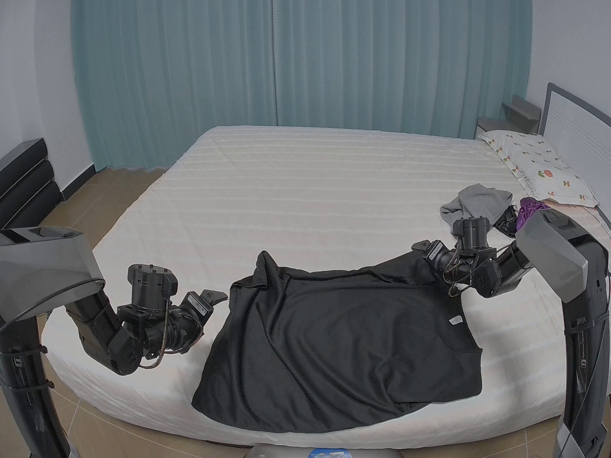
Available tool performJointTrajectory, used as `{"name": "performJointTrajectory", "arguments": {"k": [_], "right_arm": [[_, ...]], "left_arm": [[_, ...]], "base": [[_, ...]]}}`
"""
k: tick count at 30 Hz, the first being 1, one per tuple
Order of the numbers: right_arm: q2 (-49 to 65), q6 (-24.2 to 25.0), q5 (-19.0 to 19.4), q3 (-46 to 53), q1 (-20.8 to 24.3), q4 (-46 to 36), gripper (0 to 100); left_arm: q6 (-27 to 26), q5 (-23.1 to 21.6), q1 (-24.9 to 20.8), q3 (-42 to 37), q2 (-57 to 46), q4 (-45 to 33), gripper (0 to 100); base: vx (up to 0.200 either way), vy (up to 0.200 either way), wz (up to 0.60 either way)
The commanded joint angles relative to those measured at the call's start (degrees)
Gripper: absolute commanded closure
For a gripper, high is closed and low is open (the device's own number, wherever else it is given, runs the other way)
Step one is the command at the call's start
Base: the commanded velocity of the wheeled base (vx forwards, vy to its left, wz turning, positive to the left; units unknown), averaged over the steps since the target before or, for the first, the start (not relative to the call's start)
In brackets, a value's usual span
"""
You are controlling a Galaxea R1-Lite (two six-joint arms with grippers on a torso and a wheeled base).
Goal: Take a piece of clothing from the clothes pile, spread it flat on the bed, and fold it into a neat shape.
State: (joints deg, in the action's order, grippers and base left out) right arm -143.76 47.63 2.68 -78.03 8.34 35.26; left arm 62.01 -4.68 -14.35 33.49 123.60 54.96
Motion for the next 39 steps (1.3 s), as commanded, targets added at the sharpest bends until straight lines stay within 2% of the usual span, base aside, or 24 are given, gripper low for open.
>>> {"name": "performJointTrajectory", "arguments": {"k": [1,13,18,23,24,35,39], "right_arm": [[-1.17,-0.08,0.04,-1.42,0.01,-0.98,0],[-2.66,-0.43,-0.57,-3.27,0.71,-3.7,0],[-6.88,-4.03,-3.21,-4.76,0.71,-4.14,0],[-7.41,-4.03,-3.3,-5.55,0.71,-3.44,0],[-7.58,-4.03,-3.39,-5.82,0.8,-3.26,100],[-7.14,-3.07,-2.86,-7.13,0.8,-2.74,100],[-6.35,0.62,-2.77,-9.68,0.8,-2.74,100]], "left_arm": [[0.04,-0.06,0.11,-0.62,0.24,-0.02,0],[0.56,0.02,0.11,-0.79,0.24,-0.02,0],[0.92,0.11,0.11,-0.7,0.24,-0.02,0],[0.92,0.11,0.11,-0.62,0.33,-0.02,0],[0.92,0.11,0.11,-0.62,0.33,-0.02,0],[0.92,0.46,0.2,-0.35,0.33,-0.02,0],[0.92,0.55,0.2,-0.26,0.41,-0.02,0]], "base": [[0.0,0.0,0.0],[0.0,0.0,0.0],[0.0,0.0,0.0],[0.0,0.0,0.0],[0.0,0.0,0.0],[0.0,0.0,0.0],[0.0,0.0,0.0]]}}
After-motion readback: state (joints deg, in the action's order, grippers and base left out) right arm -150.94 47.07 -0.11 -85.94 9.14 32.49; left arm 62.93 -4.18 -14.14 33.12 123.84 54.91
